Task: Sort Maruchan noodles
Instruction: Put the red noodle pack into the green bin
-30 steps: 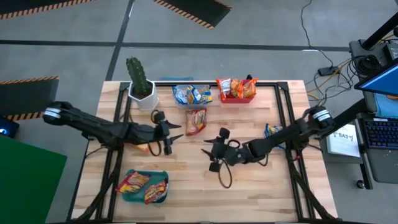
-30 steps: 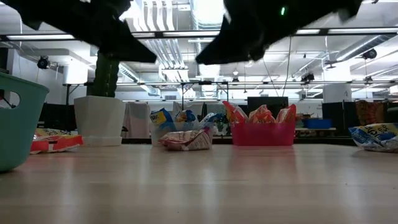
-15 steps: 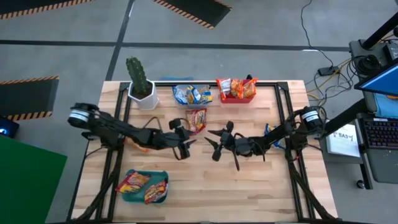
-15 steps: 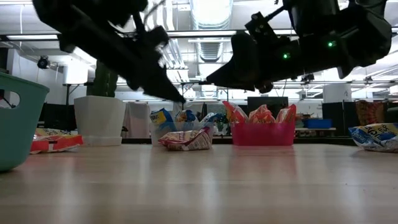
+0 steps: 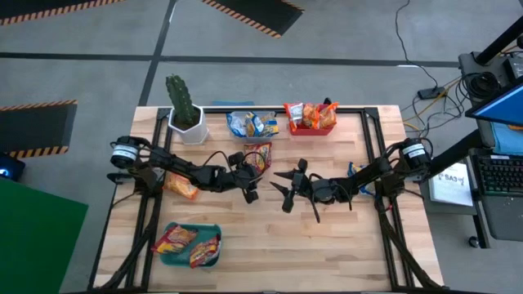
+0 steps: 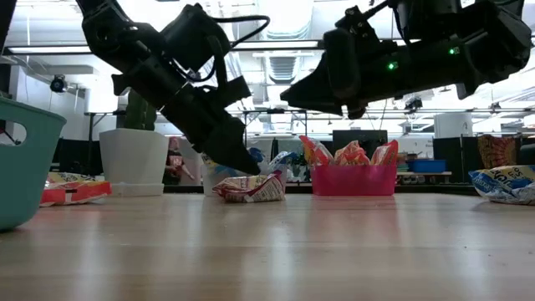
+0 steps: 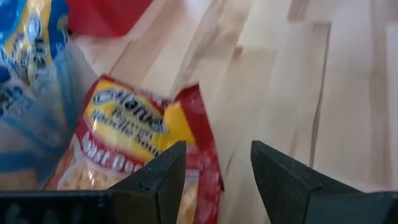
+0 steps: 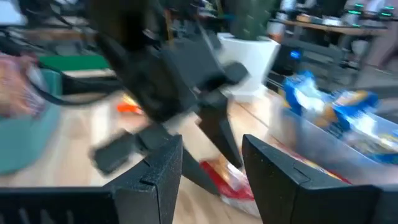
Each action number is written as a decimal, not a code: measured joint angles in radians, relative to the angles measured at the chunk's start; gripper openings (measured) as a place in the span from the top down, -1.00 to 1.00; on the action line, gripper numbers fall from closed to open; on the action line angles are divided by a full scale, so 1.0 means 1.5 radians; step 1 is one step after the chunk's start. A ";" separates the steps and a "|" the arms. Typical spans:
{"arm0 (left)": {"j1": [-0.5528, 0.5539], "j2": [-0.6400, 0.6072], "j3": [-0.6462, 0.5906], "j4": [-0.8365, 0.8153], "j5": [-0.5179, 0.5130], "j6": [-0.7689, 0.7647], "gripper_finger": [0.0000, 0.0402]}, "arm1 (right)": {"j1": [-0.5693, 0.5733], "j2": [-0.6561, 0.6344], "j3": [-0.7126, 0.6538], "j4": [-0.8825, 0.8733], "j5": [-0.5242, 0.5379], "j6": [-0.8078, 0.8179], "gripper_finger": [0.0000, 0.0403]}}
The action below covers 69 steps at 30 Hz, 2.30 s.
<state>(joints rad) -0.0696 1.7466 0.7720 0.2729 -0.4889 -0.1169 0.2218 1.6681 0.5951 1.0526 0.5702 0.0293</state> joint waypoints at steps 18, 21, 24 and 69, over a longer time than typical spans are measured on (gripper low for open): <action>0.018 0.022 0.000 0.057 0.000 0.003 -0.08 | 0.000 -0.177 -0.140 0.012 -0.073 -0.043 0.22; 0.020 0.023 0.000 0.057 0.001 0.004 -0.11 | 0.000 -0.195 -0.166 0.022 -0.073 -0.037 0.22; 0.022 0.023 0.000 0.057 0.001 0.006 -0.12 | 0.000 -0.214 -0.194 0.025 -0.072 -0.030 0.22; 0.053 0.163 0.021 0.206 0.000 0.015 0.21 | 0.000 -0.282 -0.313 0.101 -0.066 0.003 0.23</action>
<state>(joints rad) 0.0101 1.9911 0.8030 0.5819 -0.4893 -0.0947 0.2218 1.2449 0.1261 1.2041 0.4709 0.0345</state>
